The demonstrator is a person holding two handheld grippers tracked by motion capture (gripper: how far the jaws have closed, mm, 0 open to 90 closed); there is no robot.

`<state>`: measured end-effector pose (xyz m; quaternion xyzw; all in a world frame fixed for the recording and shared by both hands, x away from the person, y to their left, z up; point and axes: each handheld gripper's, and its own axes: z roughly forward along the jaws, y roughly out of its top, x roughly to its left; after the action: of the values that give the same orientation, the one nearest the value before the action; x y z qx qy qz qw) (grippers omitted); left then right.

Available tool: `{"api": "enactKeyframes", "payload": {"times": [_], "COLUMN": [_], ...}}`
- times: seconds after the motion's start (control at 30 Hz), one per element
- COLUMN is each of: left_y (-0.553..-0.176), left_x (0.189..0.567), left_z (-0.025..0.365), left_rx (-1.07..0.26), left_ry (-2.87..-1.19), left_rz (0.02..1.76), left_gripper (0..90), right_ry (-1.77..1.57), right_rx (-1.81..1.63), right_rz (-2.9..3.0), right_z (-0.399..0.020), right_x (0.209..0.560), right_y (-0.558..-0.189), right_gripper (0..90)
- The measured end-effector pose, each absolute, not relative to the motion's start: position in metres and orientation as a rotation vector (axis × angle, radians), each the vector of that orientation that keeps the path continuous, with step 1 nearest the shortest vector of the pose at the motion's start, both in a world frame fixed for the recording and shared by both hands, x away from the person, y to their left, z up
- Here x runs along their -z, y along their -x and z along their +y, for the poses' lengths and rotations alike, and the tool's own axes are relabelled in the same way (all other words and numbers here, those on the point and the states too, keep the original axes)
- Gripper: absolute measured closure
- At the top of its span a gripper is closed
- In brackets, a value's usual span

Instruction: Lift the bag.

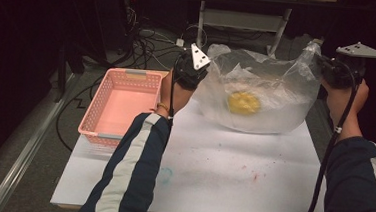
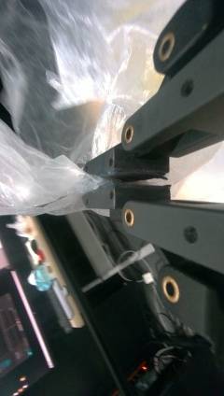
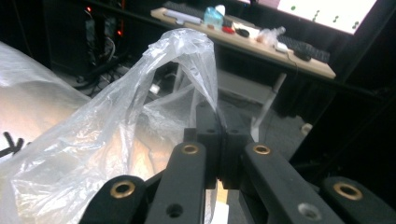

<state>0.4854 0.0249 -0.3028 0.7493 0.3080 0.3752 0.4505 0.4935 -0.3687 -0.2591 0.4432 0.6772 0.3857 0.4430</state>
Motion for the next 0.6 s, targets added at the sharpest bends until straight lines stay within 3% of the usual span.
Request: {"api": "enactKeyframes", "payload": {"times": [0.23, 0.6], "left_y": [-0.511, -0.514], "left_x": [0.311, 0.276], "left_z": [0.033, 0.059], "left_rx": [-0.963, -1.046], "left_ry": [-1.866, -1.768], "left_rz": [0.864, 0.918], "left_gripper": [85.9, 85.7], "right_ry": [-1.137, -1.079], "right_rx": [-0.912, -0.923], "right_rz": [1.671, 1.652], "right_z": [-0.381, -0.374], "right_x": [0.270, 0.246], "right_y": [-0.507, -0.507], "right_gripper": [90.0, 90.0]}}
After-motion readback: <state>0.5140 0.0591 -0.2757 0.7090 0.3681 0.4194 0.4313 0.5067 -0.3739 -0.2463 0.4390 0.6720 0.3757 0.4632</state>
